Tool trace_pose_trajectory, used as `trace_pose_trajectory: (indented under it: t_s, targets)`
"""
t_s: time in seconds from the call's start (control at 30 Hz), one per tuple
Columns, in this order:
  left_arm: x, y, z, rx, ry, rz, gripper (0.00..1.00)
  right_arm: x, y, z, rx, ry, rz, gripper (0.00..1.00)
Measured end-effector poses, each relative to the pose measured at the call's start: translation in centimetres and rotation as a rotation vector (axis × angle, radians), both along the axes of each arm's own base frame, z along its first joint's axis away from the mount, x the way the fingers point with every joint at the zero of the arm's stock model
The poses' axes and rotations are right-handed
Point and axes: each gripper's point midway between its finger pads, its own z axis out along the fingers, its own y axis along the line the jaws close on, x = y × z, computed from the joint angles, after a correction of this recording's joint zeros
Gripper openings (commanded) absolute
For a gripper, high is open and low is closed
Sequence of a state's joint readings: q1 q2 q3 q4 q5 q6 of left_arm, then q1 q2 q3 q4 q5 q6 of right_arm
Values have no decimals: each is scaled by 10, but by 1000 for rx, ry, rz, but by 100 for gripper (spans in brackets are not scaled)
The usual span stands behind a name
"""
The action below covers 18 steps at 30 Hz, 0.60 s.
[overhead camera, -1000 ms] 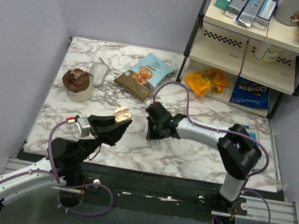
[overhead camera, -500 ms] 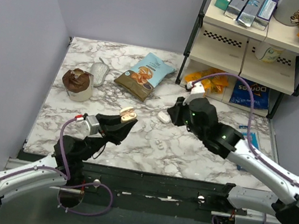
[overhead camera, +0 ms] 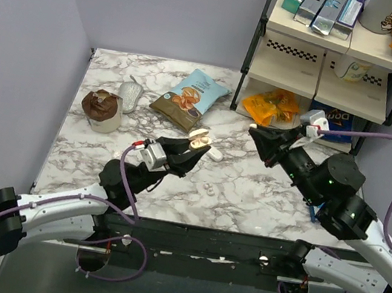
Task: Insert the wireless bluetooth earbuds into the charging case
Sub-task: Place the earbud in the charging case.
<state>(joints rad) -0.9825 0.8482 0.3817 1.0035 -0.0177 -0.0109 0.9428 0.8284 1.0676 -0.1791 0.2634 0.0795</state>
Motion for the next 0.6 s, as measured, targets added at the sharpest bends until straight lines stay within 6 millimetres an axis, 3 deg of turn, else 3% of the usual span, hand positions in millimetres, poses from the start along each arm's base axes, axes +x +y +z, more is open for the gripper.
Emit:
trace_pose_trajectory:
  t_s: [0.13,0.27,0.6]
  targets:
    - [8,-16,13,-9,-52,-43,0,-14,-5,27,41,-95,51,1]
    - [16,-29,28,-44,-88,-92,0,-21,-2,40,57,-151,84,1]
    - [13,-55,52,-69,-145,-211,0,-15,26,37,-8,-173,132,1]
